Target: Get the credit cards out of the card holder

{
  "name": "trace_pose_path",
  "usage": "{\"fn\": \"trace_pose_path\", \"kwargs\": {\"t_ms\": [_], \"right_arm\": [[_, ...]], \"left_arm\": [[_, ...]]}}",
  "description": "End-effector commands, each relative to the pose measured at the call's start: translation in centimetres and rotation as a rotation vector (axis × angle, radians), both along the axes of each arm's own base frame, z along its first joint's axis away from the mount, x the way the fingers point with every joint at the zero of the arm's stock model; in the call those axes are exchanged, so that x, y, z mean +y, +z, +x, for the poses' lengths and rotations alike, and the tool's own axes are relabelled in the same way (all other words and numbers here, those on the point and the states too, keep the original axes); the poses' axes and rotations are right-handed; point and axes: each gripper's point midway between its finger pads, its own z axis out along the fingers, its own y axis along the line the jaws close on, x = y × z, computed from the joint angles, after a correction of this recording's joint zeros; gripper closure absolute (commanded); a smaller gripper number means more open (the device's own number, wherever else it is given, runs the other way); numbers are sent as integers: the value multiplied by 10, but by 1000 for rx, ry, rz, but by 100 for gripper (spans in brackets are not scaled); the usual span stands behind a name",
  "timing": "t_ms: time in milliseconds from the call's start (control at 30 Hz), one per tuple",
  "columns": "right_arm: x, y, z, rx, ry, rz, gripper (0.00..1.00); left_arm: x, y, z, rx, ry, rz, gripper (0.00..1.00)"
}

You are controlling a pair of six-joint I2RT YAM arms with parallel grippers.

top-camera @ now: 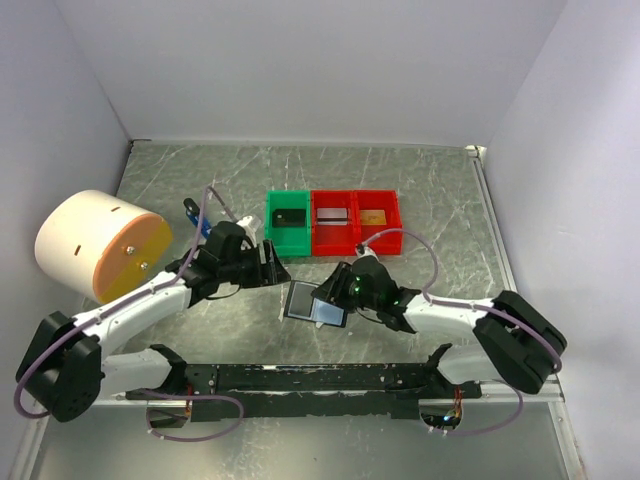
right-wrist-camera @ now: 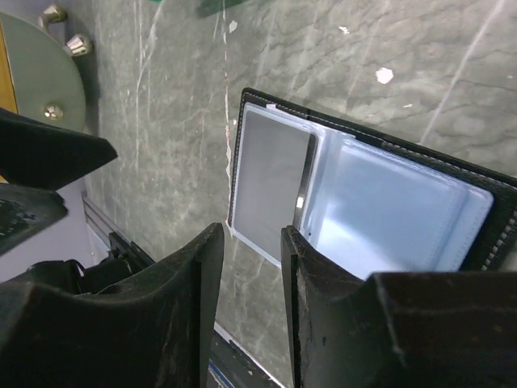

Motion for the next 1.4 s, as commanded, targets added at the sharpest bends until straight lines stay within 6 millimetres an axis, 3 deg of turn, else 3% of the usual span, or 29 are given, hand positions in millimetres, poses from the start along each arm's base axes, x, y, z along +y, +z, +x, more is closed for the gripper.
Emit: {"fn": "trace_pose_path", "kwargs": {"t_ms": [0, 167, 367, 700, 867, 1033, 1200, 1367], "right_arm": [[24, 13, 4, -28, 76, 61, 65], [34, -3, 6, 19, 82, 16, 66], [8, -36, 8, 80, -26, -111, 67], [-11, -72, 7, 149, -19, -223, 68], [-5, -71, 8, 140, 18, -196, 70], [-6, -72, 7, 131, 46, -226, 70], [-3, -64, 8, 114, 79, -213, 68], [-3, -56, 11, 89, 86, -216, 69]], "left_arm": [[-8, -5, 7, -22, 2, 6, 24], [-13, -14, 5, 5, -7, 11, 28], [-24, -24, 2, 19, -55, 10, 32], [-43, -51, -6, 64, -112, 18, 37], [-54, -65, -10, 88, -142, 32, 45], [-53, -79, -9, 108, -127, 97, 56], [-54, -78, -8, 102, -122, 106, 64], [-50, -71, -4, 71, -94, 103, 64]]}}
